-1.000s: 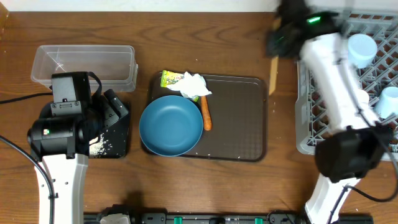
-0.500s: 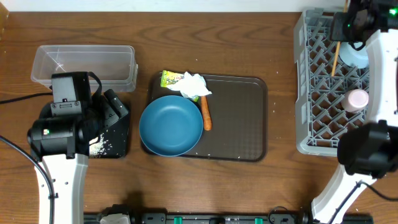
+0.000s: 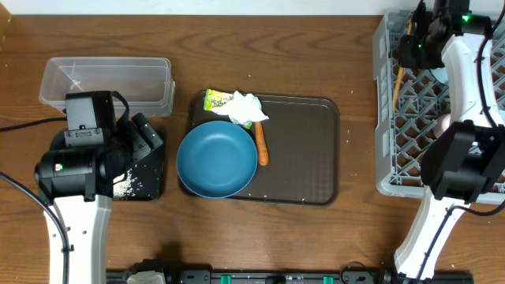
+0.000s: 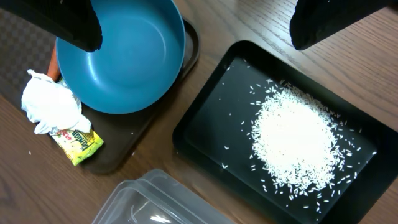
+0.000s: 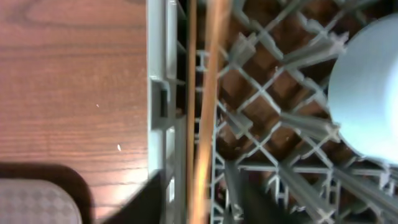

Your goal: Sort waste into correct bins and load items into the dishwasher rack

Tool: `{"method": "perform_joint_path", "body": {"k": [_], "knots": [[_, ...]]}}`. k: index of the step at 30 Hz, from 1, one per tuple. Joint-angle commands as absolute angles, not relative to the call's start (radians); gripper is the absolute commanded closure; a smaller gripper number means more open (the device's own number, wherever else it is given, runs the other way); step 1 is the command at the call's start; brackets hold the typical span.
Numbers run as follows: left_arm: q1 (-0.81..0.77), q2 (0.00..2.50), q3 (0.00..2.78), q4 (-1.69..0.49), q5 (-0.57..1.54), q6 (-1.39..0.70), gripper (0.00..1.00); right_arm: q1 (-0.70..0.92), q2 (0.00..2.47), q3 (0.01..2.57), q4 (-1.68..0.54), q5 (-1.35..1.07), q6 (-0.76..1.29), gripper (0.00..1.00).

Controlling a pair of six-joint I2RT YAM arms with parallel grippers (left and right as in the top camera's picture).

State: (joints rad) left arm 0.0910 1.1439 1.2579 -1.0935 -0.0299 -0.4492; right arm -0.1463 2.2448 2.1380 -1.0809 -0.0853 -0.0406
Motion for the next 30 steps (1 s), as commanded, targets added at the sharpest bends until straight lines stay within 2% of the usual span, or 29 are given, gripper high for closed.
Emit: {"method": "perform_joint_path", "body": {"k": [1, 2, 5, 9, 11, 12, 16, 19, 24, 30], "knots": [[0.096, 1.145, 1.274, -1.095, -0.038, -0.458, 0.01, -0.14, 2.231, 2.145, -1.1, -0.046, -0.028, 0.41], [0.096, 1.145, 1.274, -1.095, -0.038, -0.458, 0.01, -0.139, 2.227, 2.146, -1.107, -0.027, -0.012, 0.36], [0.096, 1.145, 1.274, -1.095, -0.038, -0.458, 0.01, -0.136, 2.209, 2.147, -1.13, -0.001, 0.027, 0.33], [0.096, 1.145, 1.274, -1.095, -0.038, -0.458, 0.01, -0.122, 2.143, 2.147, -1.165, -0.073, 0.044, 0.24], [0.096, 1.145, 1.274, -1.095, -0.038, -0.458, 0.01, -0.11, 2.106, 2.147, -1.181, -0.141, 0.044, 0.14], [0.096, 1.145, 1.274, -1.095, -0.038, -0.458, 0.01, -0.101, 2.086, 2.147, -1.192, -0.194, 0.044, 0.01], [0.096, 1.145, 1.274, -1.095, -0.038, -0.458, 0.01, -0.049, 2.04, 2.147, -1.214, -0.422, 0.044, 0.01], [0.096, 1.145, 1.274, -1.095, -0.038, -0.458, 0.01, 0.011, 2.041, 2.146, -1.216, -0.503, 0.045, 0.01], [0.096, 1.145, 1.274, -1.095, -0.038, -0.458, 0.01, 0.151, 2.072, 2.144, -1.204, -0.451, 0.051, 0.01], [0.096, 1.145, 1.274, -1.095, -0.038, -0.458, 0.01, 0.329, 2.148, 2.144, -1.177, -0.268, 0.2, 0.01]]}}
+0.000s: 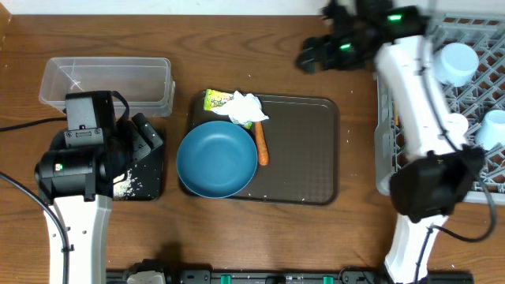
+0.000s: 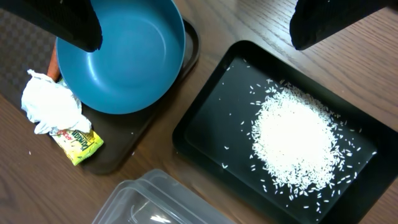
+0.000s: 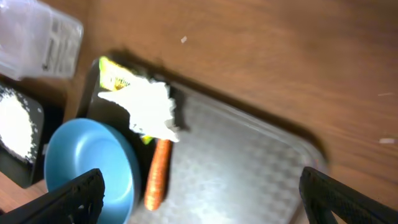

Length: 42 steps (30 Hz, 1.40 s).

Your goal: Sort waste into correct bins and load items into the dishwasher rack

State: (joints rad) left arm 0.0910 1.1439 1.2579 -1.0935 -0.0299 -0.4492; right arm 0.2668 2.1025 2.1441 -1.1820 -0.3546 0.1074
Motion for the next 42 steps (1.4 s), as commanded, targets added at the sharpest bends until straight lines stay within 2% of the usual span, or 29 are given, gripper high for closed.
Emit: {"method": "perform_joint_path", "body": {"k": [1, 7, 12, 33, 42], "knots": [[0.096, 1.145, 1.274, -1.095, -0.038, -0.458, 0.01, 0.353, 2.163, 2.144, -1.173, -0.265, 0.206, 0.01], [0.096, 1.145, 1.274, -1.095, -0.038, -0.458, 0.01, 0.482, 2.254, 2.144, -1.141, -0.249, 0.222, 0.01], [0.096, 1.145, 1.274, -1.095, -0.038, -0.458, 0.01, 0.54, 2.299, 2.144, -1.137, -0.13, 0.313, 0.01], [0.096, 1.145, 1.274, -1.095, -0.038, -0.458, 0.01, 0.545, 2.314, 2.144, -1.089, -0.119, 0.319, 0.01], [0.096, 1.145, 1.274, -1.095, -0.038, -0.458, 0.01, 0.543, 2.355, 2.144, -1.061, -0.116, 0.408, 0.01]]}}
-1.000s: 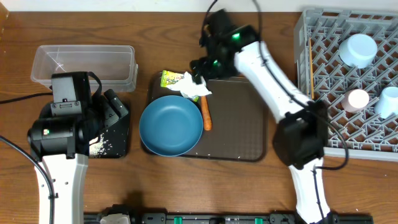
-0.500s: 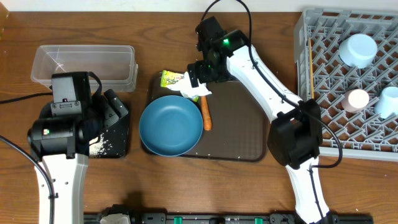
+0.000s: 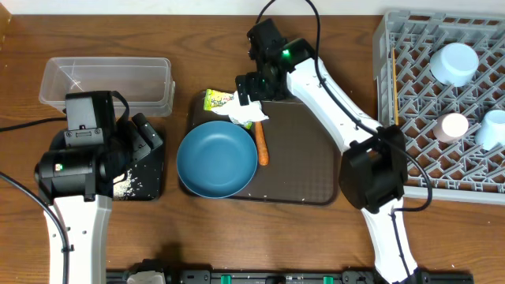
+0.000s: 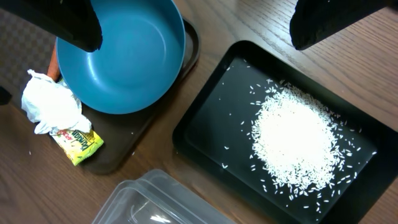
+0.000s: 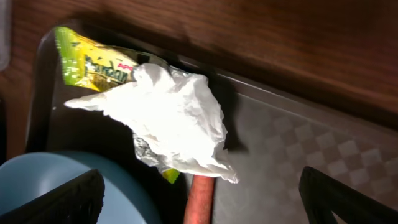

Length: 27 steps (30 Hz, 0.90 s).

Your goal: Sort waste into correct bins and load items into the dishwasher rack

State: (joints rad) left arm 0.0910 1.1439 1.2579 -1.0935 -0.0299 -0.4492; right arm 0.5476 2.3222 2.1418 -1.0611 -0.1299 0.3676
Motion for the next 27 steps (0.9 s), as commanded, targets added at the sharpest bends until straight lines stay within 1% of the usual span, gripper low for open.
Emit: {"method": "perform_joint_path", "body": {"k": [1, 5, 7, 10, 12, 18, 21, 24, 26, 27], "knots": [[0.096, 1.145, 1.274, -1.095, -0.038, -0.458, 0.01, 0.545, 2.356, 2.144, -1.061, -0.116, 0.408, 0.01], [0.096, 1.145, 1.274, -1.095, -0.038, -0.458, 0.01, 0.562, 2.359, 2.144, -1.066, -0.11, 0.409, 0.02], [0.096, 1.145, 1.274, -1.095, -0.038, -0.458, 0.01, 0.575, 2.359, 2.142, -1.077, -0.064, 0.432, 0.02], [0.096, 1.145, 1.274, -1.095, -0.038, -0.458, 0.01, 0.591, 2.359, 2.141, -1.105, 0.03, 0.483, 0.08], [0.096, 1.145, 1.274, -1.095, -0.038, -0.458, 0.01, 0.6, 2.359, 2.137, -1.115, 0.033, 0.486, 0.12], [0.096, 1.145, 1.274, -1.095, -0.038, -0.458, 0.01, 0.615, 2.359, 2.1, -1.093, 0.038, 0.508, 0.13], [0.096, 1.145, 1.274, -1.095, -0.038, -0.458, 0.01, 0.615, 2.359, 2.076, -1.055, 0.038, 0.508, 0.16], [0.096, 1.145, 1.274, -1.095, -0.038, -0.458, 0.01, 0.611, 2.359, 2.06, -1.031, 0.045, 0.508, 0.17], [0.096, 1.145, 1.274, -1.095, -0.038, -0.458, 0.01, 0.607, 2.359, 2.06, -1.032, 0.068, 0.507, 0.13], [0.096, 1.145, 1.274, -1.095, -0.038, -0.458, 0.01, 0.605, 2.358, 2.061, -1.033, 0.079, 0.5, 0.09]]}}
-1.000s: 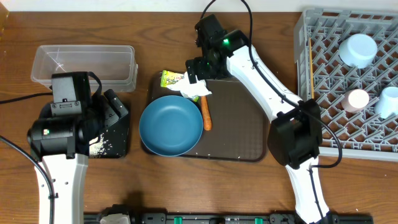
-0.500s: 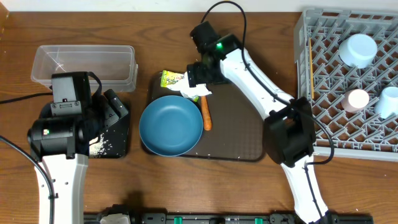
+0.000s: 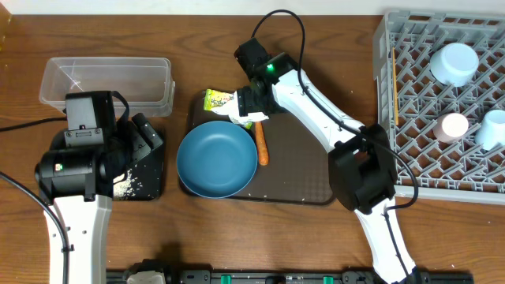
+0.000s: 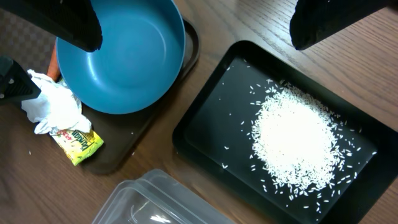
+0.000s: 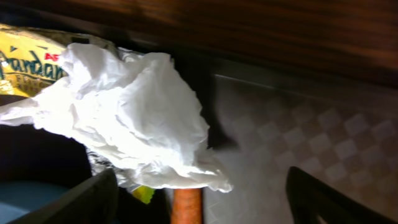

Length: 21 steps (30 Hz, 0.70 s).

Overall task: Sort waste into correct bins and load items into the dishwasher rack
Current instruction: 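Lower the right gripper onto the carrot and grasp it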

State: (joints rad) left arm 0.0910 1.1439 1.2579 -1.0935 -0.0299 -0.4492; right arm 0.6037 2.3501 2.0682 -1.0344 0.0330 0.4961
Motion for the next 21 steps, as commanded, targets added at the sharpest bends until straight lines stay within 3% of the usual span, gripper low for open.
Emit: {"method": "perform_joint_path", "body": {"k": [1, 11, 21], "knots": [[0.096, 1.145, 1.274, -1.095, -0.038, -0.458, 0.01, 0.602, 2.351, 2.062, -1.036, 0.078, 0.491, 0.04], [0.096, 1.145, 1.274, -1.095, -0.038, -0.458, 0.01, 0.556, 2.214, 2.068, -1.155, -0.037, 0.441, 0.01], [0.096, 1.145, 1.274, -1.095, -0.038, -0.458, 0.01, 0.599, 2.228, 1.895, -1.144, -0.039, 0.479, 0.13]]}}
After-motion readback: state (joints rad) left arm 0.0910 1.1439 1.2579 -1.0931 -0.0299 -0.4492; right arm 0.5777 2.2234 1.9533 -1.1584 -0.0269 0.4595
